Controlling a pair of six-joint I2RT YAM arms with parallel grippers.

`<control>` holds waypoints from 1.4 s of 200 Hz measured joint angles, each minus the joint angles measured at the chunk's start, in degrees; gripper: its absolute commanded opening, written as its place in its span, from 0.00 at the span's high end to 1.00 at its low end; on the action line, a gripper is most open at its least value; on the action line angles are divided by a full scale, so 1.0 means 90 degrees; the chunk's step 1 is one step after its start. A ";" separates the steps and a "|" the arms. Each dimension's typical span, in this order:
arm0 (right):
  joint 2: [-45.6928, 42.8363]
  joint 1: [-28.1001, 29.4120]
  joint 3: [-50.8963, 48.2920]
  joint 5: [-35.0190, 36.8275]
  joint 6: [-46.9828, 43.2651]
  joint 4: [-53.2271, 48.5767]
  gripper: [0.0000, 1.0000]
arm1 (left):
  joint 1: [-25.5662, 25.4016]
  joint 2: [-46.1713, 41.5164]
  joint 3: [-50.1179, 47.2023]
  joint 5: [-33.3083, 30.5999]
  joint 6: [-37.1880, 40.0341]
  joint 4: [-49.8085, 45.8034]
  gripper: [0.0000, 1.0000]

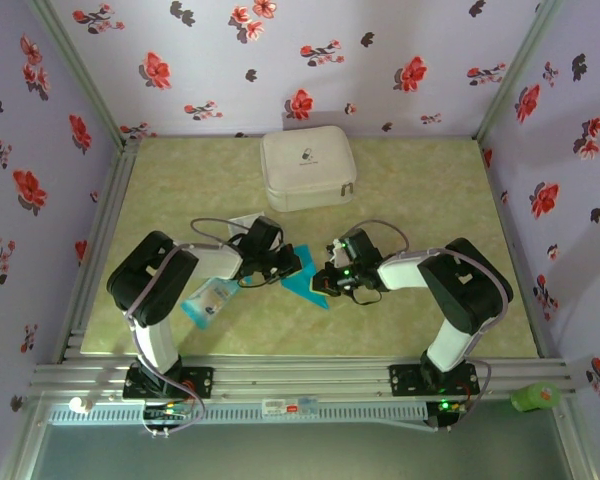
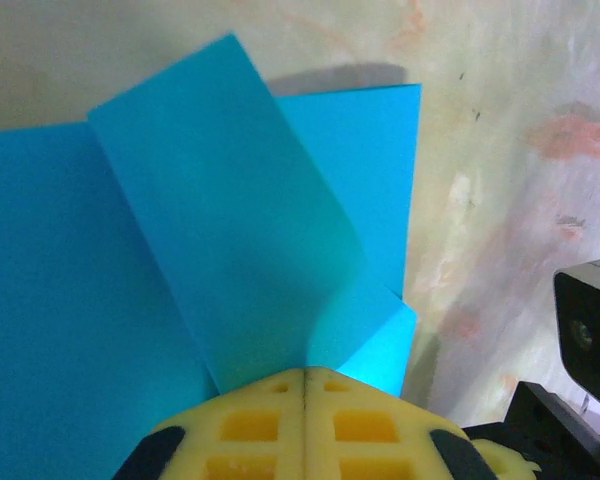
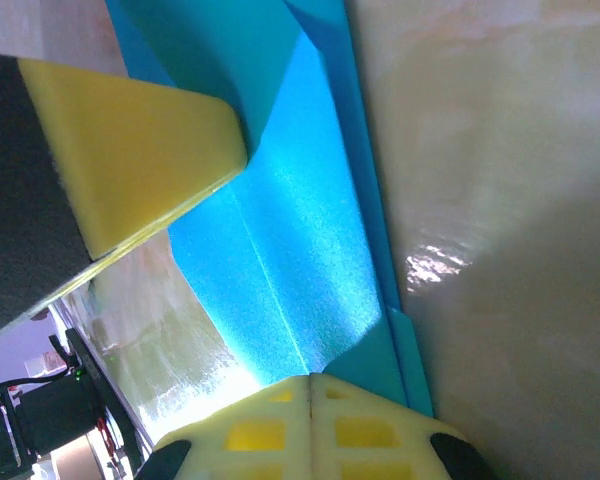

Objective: Fold a paper plane with a square sheet of paper (pick it up from the middle)
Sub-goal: Fourth fold the wing at the center of the table.

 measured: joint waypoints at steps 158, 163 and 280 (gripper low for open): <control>-0.0024 0.0000 -0.0138 -0.0027 -0.0070 0.0262 1.00 | 0.0845 0.0240 0.0415 0.0245 0.0444 -0.0401 1.00; -0.0024 0.0000 -0.0138 -0.0027 -0.0085 0.0262 1.00 | 0.0850 0.0243 0.0430 0.0238 0.0469 -0.0420 1.00; -0.0049 0.0000 -0.0160 -0.0041 -0.0226 0.0257 1.00 | 0.1052 0.0296 0.0770 -0.0359 0.0797 -0.0777 0.99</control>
